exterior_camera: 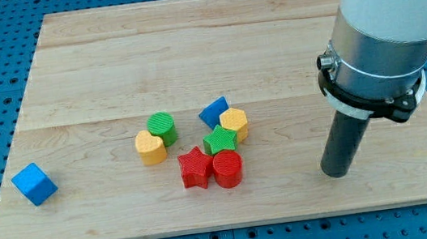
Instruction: Push the yellow hexagon to the right top
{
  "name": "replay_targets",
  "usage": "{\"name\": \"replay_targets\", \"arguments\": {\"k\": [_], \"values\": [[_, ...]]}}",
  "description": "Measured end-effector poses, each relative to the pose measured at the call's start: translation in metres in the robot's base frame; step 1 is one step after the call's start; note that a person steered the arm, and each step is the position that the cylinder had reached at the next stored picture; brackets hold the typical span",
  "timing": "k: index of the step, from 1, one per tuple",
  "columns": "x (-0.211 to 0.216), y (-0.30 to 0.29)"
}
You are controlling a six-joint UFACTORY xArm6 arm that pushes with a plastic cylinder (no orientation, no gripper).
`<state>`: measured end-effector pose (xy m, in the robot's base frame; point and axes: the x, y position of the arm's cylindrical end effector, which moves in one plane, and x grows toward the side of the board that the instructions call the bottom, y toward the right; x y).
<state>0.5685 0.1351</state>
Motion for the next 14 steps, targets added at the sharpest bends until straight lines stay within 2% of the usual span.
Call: {"name": "replay_targets", "arguments": {"k": [1,2,6,7,9,10,12,13,14], "values": [[0.012,0.001],[0.049,0.000],[0.051,-0.015],[0.050,-0.062],[-0.015,-0.130],[-0.086,-0.125],[-0.168,-0.105],[-0.140,-0.100],[-0.134,-0.147]]}}
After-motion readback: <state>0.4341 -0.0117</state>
